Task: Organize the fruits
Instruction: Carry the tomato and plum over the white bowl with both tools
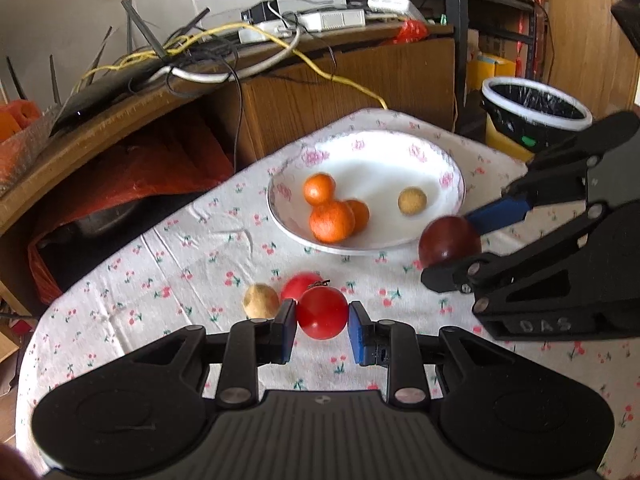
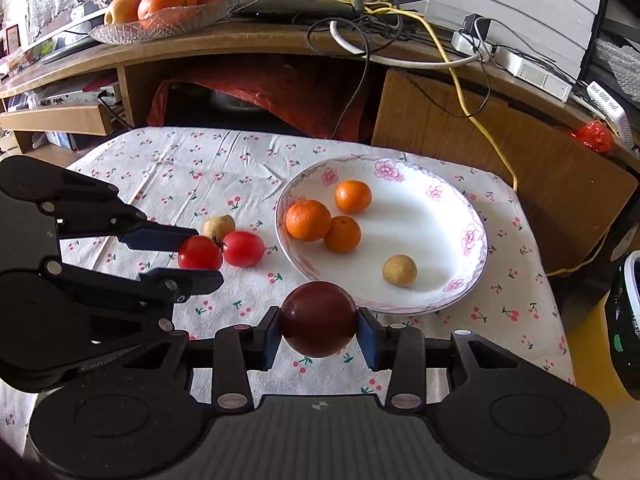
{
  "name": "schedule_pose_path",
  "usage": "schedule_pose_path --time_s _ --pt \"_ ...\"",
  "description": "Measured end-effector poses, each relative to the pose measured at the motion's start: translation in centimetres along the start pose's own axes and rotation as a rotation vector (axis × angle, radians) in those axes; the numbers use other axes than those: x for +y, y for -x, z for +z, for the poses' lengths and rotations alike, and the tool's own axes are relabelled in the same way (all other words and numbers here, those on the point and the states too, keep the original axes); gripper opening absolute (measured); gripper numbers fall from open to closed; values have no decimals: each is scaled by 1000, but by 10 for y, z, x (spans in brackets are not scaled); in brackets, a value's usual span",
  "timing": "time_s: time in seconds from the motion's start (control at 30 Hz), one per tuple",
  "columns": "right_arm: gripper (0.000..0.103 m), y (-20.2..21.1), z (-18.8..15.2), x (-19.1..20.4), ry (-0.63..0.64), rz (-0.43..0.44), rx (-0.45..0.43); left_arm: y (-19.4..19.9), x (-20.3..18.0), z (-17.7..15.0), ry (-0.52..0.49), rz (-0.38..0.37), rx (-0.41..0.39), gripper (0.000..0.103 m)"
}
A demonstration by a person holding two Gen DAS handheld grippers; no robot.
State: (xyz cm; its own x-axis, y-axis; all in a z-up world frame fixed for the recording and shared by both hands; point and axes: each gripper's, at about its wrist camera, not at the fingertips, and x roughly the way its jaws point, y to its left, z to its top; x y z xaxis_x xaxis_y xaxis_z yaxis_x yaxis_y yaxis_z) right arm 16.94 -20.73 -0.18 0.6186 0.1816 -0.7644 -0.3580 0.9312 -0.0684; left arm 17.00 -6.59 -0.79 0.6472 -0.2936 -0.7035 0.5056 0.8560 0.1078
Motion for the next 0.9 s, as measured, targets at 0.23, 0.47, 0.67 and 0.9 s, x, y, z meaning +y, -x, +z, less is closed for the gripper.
schedule_pose_path --time_s 0.23,0.47,0.67,0.9 --pt "35 2 4 -4 -12 -6 -16 2 0 9 2 10 -29 36" --pt "35 -1 11 -19 -58 -27 -34 -8 -2 24 -5 6 -60 36" --pt "35 -12 15 -35 -101 -35 -23 -23 -5 34 -17 -4 -59 36" --pt "35 -24 16 -42 -112 -36 -12 -40 -8 36 -25 -23 -32 36"
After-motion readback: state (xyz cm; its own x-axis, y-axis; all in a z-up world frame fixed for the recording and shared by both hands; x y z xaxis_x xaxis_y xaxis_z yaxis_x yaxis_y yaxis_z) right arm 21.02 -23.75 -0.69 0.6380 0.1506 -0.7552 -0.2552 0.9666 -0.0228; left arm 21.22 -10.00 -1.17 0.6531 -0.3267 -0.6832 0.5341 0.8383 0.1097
